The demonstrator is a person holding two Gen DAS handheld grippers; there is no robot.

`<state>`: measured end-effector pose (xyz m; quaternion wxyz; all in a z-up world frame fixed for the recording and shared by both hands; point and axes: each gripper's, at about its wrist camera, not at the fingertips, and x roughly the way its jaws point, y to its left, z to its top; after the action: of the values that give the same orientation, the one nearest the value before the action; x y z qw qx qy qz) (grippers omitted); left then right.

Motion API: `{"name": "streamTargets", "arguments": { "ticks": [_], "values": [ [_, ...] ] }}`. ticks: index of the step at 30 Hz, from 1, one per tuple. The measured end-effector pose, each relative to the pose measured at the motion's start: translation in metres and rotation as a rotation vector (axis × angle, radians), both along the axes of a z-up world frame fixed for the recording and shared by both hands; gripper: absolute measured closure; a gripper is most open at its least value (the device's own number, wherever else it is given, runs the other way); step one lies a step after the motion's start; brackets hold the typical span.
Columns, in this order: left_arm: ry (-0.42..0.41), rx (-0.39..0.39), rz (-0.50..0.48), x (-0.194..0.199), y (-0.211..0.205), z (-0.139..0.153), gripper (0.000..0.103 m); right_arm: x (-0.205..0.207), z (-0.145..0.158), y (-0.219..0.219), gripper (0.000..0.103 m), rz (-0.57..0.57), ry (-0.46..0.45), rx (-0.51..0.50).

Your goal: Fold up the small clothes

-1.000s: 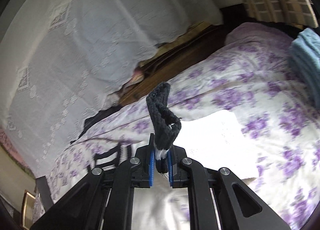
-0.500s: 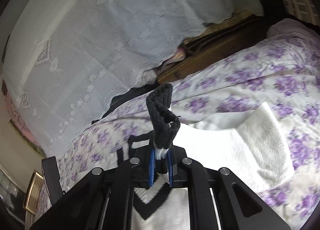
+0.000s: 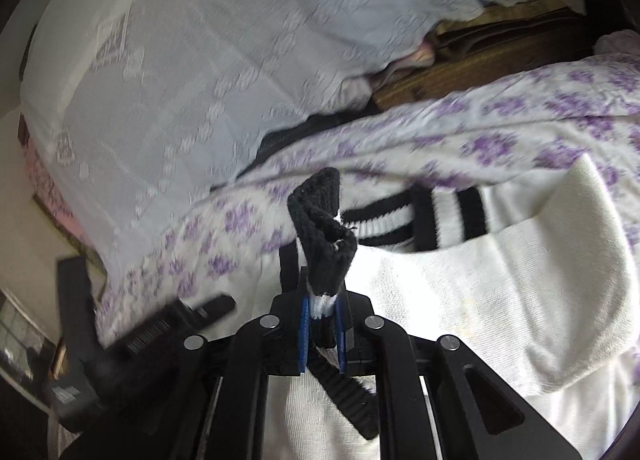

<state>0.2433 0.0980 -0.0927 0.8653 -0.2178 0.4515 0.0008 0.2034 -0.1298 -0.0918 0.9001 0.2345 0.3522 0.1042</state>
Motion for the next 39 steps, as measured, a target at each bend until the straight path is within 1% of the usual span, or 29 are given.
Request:
{"name": "streamTargets", "arguments": {
  "ticks": [3,4,5,6,8,9,11,13,14,15,16,17,18,20,21,22,24,25,26,27,29,30,31,32,33,34,35,37,39],
  "values": [
    [0.017,-0.024,-0.012,0.004,0.000,-0.006,0.004,0.013,-0.025,0.011,0.089,0.039,0.096,-0.028],
    [0.021,-0.023,-0.027,0.005,-0.003,-0.007,0.004,0.020,-0.039,0.013,0.088,0.071,0.163,-0.016],
    [0.023,-0.019,-0.043,0.006,-0.007,-0.008,0.004,0.023,-0.047,0.013,0.086,0.088,0.209,0.008],
    [0.021,-0.010,-0.067,0.006,-0.013,-0.007,0.004,0.023,-0.050,0.010,0.084,0.092,0.223,0.040],
    [0.011,0.005,-0.094,0.004,-0.019,-0.005,0.004,0.018,-0.040,0.001,0.082,0.097,0.216,0.078],
    [0.004,0.015,-0.109,0.003,-0.023,-0.003,0.004,0.014,-0.033,-0.001,0.077,0.109,0.198,0.082],
    [-0.006,0.008,-0.132,0.002,-0.028,-0.001,0.004,-0.003,-0.010,-0.009,0.070,0.151,0.123,0.046],
    [-0.011,-0.058,-0.179,0.002,-0.033,-0.002,0.004,-0.019,0.006,-0.019,0.063,0.168,0.061,-0.020],
    [-0.011,-0.098,-0.206,0.002,-0.036,-0.003,0.004,-0.028,0.012,-0.025,0.062,0.184,0.034,-0.052],
    [-0.010,-0.118,-0.223,0.002,-0.039,-0.004,0.004,-0.033,0.016,-0.031,0.062,0.186,0.016,-0.071],
    [-0.006,-0.133,-0.248,0.001,-0.044,-0.006,0.004,-0.041,0.019,-0.043,0.062,0.158,-0.012,-0.104],
    [0.000,-0.127,-0.271,0.002,-0.051,-0.008,0.004,-0.046,0.021,-0.055,0.062,0.109,-0.032,-0.147],
    [0.003,-0.117,-0.278,0.002,-0.056,-0.010,0.004,-0.052,0.021,-0.067,0.062,0.037,-0.051,-0.218],
    [0.019,-0.092,-0.277,0.004,-0.063,-0.017,0.005,-0.056,0.017,-0.085,0.063,-0.033,-0.066,-0.281],
    [0.031,-0.086,-0.279,0.005,-0.066,-0.022,0.005,-0.056,0.012,-0.101,0.071,-0.065,-0.059,-0.270],
    [0.036,-0.087,-0.283,0.005,-0.068,-0.026,0.005,-0.054,0.006,-0.115,0.078,-0.092,-0.043,-0.233],
    [0.029,-0.080,-0.291,0.005,-0.073,-0.029,0.006,-0.052,-0.006,-0.138,0.082,-0.130,-0.005,-0.165],
    [0.020,-0.067,-0.295,0.005,-0.075,-0.029,0.008,-0.048,-0.012,-0.149,0.083,-0.146,0.023,-0.130],
    [0.012,-0.056,-0.298,0.005,-0.077,-0.030,0.020,-0.045,-0.018,-0.156,0.083,-0.153,0.043,-0.103],
    [0.009,-0.046,-0.301,0.006,-0.080,-0.032,0.027,-0.044,-0.023,-0.163,0.083,-0.155,0.056,-0.079],
    [0.020,-0.003,-0.287,0.008,-0.083,-0.036,0.055,-0.042,-0.030,-0.172,0.083,-0.156,0.080,-0.033],
    [0.020,0.026,-0.279,0.008,-0.084,-0.038,0.058,-0.042,-0.031,-0.175,0.083,-0.157,0.082,-0.014],
    [0.017,0.031,-0.271,0.007,-0.082,-0.038,0.065,-0.042,-0.030,-0.176,0.083,-0.158,0.078,-0.008],
    [0.009,0.026,-0.263,0.006,-0.079,-0.036,0.074,-0.045,-0.030,-0.174,0.082,-0.157,0.071,-0.009],
    [-0.009,0.008,-0.257,0.004,-0.074,-0.031,0.076,-0.046,-0.027,-0.172,0.081,-0.157,0.061,-0.013],
    [-0.027,-0.006,-0.247,0.002,-0.070,-0.027,0.083,-0.047,-0.023,-0.171,0.081,-0.158,0.046,-0.016],
    [-0.049,-0.013,-0.233,0.000,-0.066,-0.021,0.092,-0.047,-0.020,-0.169,0.081,-0.154,0.034,-0.016],
    [-0.072,-0.010,-0.221,-0.003,-0.062,-0.015,0.094,-0.043,-0.016,-0.166,0.081,-0.155,0.023,-0.024],
    [-0.065,0.004,-0.208,-0.002,-0.061,-0.015,0.094,-0.035,-0.012,-0.163,0.081,-0.159,0.013,-0.034]
  ]
}}
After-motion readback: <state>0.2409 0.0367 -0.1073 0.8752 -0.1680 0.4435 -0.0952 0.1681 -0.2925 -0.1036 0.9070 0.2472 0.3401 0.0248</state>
